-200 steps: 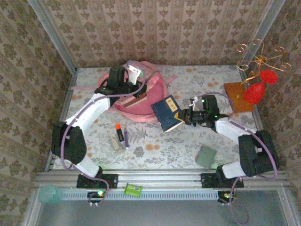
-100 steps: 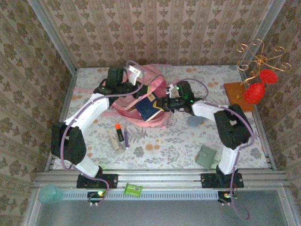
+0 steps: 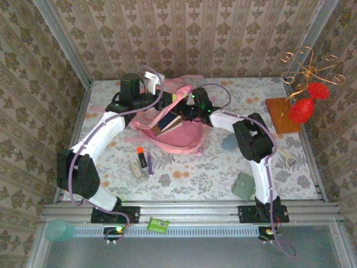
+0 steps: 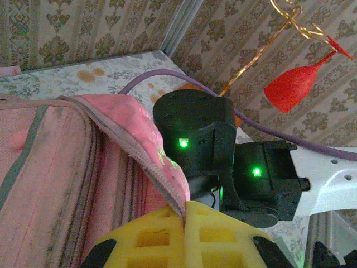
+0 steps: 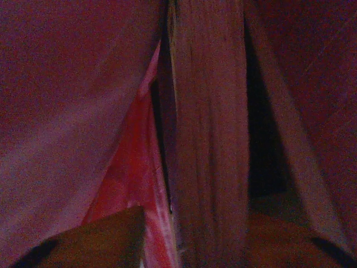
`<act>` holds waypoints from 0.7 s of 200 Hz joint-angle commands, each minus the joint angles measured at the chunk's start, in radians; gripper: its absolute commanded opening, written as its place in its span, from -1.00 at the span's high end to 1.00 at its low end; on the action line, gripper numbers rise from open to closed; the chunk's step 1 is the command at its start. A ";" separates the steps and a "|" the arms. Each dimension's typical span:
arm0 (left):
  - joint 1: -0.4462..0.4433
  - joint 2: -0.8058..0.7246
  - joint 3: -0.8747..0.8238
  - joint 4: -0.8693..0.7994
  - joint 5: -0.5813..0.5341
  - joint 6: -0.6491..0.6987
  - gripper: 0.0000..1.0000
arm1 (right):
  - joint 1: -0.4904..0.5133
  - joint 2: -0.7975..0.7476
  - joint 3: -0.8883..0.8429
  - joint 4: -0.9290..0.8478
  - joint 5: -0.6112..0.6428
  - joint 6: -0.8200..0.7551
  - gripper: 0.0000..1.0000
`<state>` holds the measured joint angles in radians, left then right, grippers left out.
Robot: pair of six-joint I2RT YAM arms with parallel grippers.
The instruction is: Pack books, pencil case, and school supplies into a backpack
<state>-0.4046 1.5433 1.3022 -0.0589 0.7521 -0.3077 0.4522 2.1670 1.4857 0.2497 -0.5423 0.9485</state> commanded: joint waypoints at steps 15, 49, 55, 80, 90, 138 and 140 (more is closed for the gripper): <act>-0.011 -0.026 -0.014 0.139 -0.018 -0.082 1.00 | -0.043 -0.212 -0.150 -0.072 0.065 -0.145 -0.02; -0.015 0.010 -0.013 0.195 -0.085 -0.177 1.00 | -0.087 -0.445 -0.369 -0.156 0.121 -0.272 -0.06; -0.025 0.013 -0.012 0.200 -0.101 -0.197 1.00 | -0.097 -0.490 -0.410 -0.164 0.120 -0.285 -0.06; -0.135 0.024 -0.010 0.188 -0.276 -0.224 1.00 | -0.156 -0.688 -0.551 -0.280 0.173 -0.372 -0.06; -0.184 0.036 -0.005 0.186 -0.347 -0.216 1.00 | -0.179 -0.765 -0.594 -0.355 0.217 -0.410 -0.07; -0.278 0.267 0.197 0.171 -0.444 -0.270 1.00 | -0.217 -1.042 -0.712 -0.525 0.361 -0.477 -0.10; -0.280 0.276 0.203 0.172 -0.446 -0.270 1.00 | -0.217 -1.045 -0.717 -0.524 0.360 -0.475 -0.10</act>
<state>-0.6704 1.7378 1.3830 0.0376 0.3782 -0.5323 0.2333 1.1744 0.8082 -0.1627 -0.2661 0.5335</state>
